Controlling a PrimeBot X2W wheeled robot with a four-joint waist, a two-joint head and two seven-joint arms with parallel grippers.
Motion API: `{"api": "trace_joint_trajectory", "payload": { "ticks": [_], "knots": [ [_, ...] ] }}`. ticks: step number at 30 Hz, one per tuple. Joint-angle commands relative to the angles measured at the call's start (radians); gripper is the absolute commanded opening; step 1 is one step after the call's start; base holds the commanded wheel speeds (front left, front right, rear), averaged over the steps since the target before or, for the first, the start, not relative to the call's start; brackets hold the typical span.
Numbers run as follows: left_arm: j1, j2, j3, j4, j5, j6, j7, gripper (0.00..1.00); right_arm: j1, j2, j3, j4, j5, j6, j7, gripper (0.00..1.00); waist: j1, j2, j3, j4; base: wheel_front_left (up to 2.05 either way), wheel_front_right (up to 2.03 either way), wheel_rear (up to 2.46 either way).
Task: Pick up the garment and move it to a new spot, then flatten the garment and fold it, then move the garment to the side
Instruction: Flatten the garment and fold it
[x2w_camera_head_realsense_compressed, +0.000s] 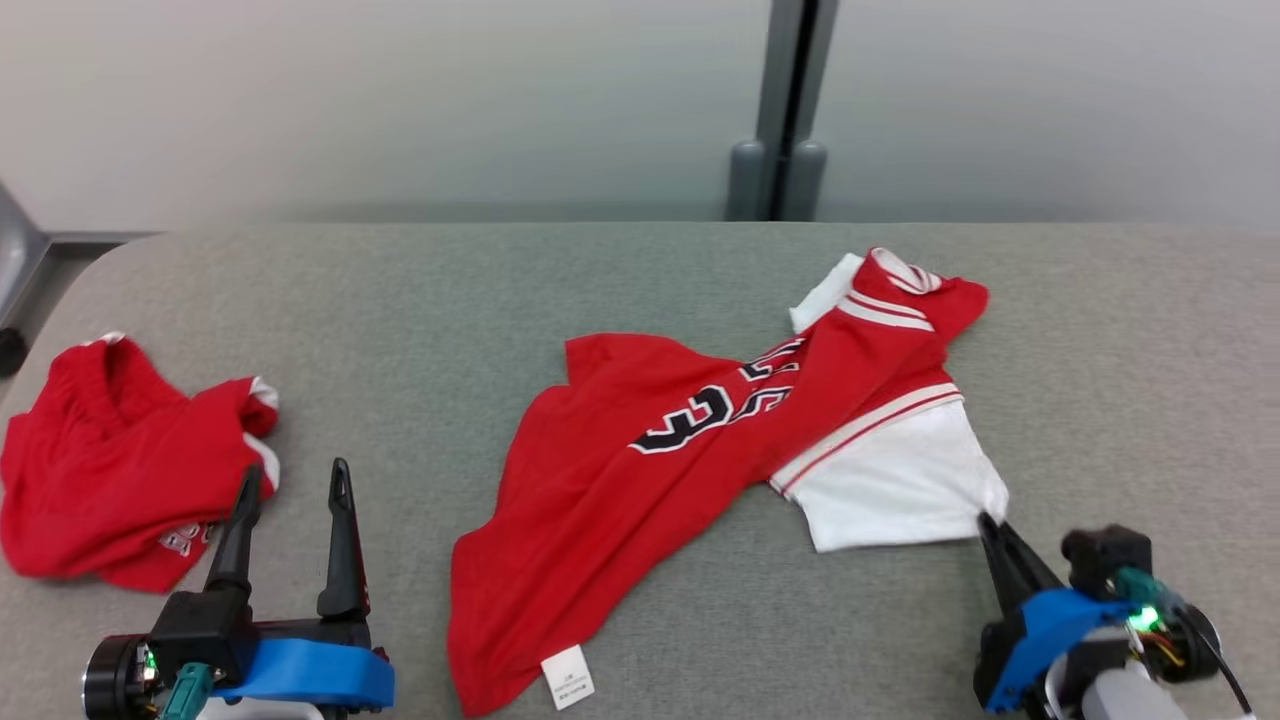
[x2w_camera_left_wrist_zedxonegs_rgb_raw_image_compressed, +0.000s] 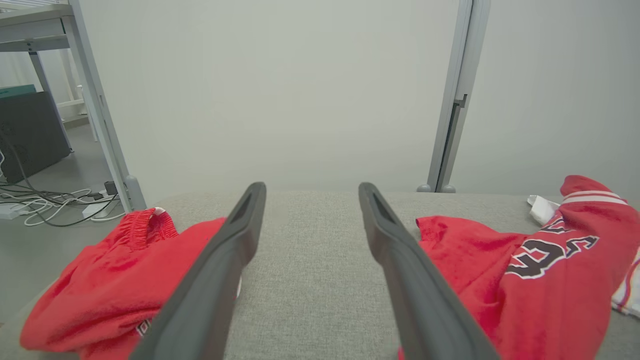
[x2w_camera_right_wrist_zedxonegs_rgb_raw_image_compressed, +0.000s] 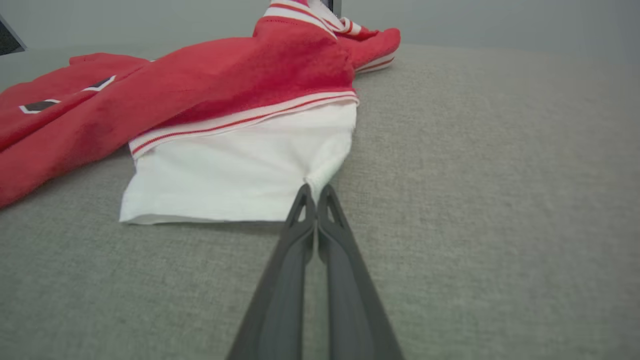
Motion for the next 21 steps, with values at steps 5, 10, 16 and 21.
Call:
{"api": "trace_joint_trajectory", "payload": {
  "ticks": [5, 10, 16, 21],
  "knots": [
    [0.027, -0.007, 0.008, -0.002, -0.003, -0.005, -0.005, 1.0, 0.196, -0.024, -0.027, -0.221, 0.054, 0.0, 0.013, 0.0, 0.0, 0.0, -0.029, -0.058, 0.0, 0.0, 0.0],
    [0.032, -0.01, 0.013, 0.002, -0.001, -0.009, -0.005, 1.0, 0.379, -0.037, -0.103, -0.451, 0.048, 0.0, 0.1, 0.0, 0.0, 0.0, -0.035, -0.075, 0.0, 0.0, 0.0],
    [0.02, -0.012, 0.011, 0.008, 0.007, -0.016, -0.005, 1.0, 0.552, -0.009, -0.213, -0.731, 0.012, 0.0, 0.238, 0.0, 0.0, 0.0, -0.029, -0.081, 0.0, 0.0, 0.0],
    [0.01, -0.011, 0.011, 0.015, 0.01, -0.025, -0.005, 1.0, 0.67, 0.027, -0.28, -0.892, 0.005, 0.0, 0.352, 0.0, 0.0, 0.0, -0.028, -0.073, 0.0, 0.0, 0.0]
  ]
}}
